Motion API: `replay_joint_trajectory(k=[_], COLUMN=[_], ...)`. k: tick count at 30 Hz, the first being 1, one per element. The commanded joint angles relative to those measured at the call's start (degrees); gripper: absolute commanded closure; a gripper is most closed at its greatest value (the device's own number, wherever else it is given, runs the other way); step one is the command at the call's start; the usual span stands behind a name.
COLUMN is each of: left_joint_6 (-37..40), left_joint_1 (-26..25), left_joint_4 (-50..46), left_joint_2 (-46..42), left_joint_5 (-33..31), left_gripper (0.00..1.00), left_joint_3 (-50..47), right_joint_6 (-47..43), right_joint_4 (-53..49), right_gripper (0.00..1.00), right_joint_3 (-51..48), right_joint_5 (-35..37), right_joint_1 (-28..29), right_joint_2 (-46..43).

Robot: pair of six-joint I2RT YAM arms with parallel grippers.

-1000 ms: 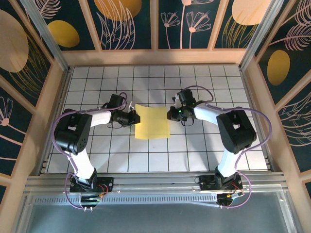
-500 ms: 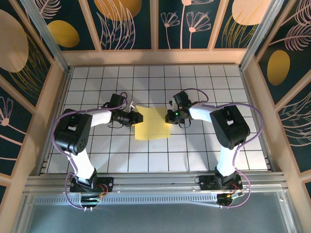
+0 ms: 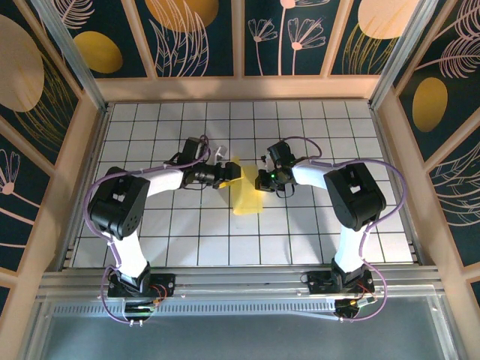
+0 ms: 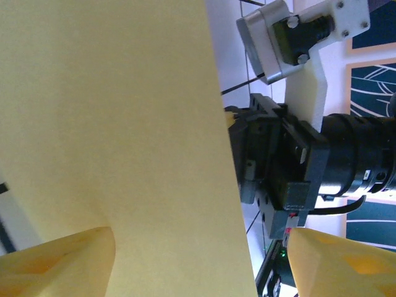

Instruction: Fold a paper plane with a square sheet of paper (fold left side to right side)

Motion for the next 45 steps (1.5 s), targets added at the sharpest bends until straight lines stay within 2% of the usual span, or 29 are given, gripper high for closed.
replay_joint_trajectory(k=[1, 6, 10, 22, 27, 31, 36, 38, 40, 45], left_joint_6=[-2.02, -1.33, 0.80, 3.99, 4.30, 4.18, 3.96, 3.89, 3.88, 3.74], left_joint_1=[-0.49, -1.02, -1.07, -1.24, -1.24, -1.24, -1.34, -1.40, -1.34, -1.42], left_joint_4=[2.55, 1.92, -0.90, -5.67, -6.14, -6.14, -6.06, -6.05, -5.96, -5.79], left_joint_2=[1.70, 3.29, 3.97, 5.03, 5.07, 5.20, 5.29, 5.39, 5.47, 5.47], left_joint_5=[0.76, 0.13, -1.68, -5.33, -5.76, -5.88, -6.06, -6.13, -6.09, -6.02], left_gripper=[0.25, 0.25, 0.30, 0.75, 0.79, 0.80, 0.82, 0.82, 0.82, 0.82], left_joint_3=[1.35, 1.67, 1.92, 2.18, 2.11, 2.27, 2.53, 2.62, 2.66, 2.71], right_joint_6=[-1.23, -0.67, 0.21, 2.01, 2.46, 2.46, 2.98, 3.87, 4.62, 5.30], right_joint_4=[-1.74, -0.39, 1.56, 5.11, 5.56, 7.16, 11.76, 13.42, 14.77, 15.26], right_gripper=[1.00, 1.00, 1.00, 1.00, 0.99, 0.86, 0.62, 0.56, 0.52, 0.51], right_joint_3=[-2.19, -2.93, -3.93, -4.60, -5.40, -7.53, -10.51, -10.87, -10.89, -9.12], right_joint_5=[3.54, 2.82, 1.40, -1.07, -0.41, -1.64, -10.14, -13.18, -15.29, -15.09], right_joint_1=[0.56, 0.52, 0.48, -0.03, -1.28, -3.34, -4.79, -4.53, -3.80, -1.67], right_joint_2=[1.39, 0.70, -0.40, -4.33, -7.55, -11.23, -13.99, -13.55, -12.40, -8.83])
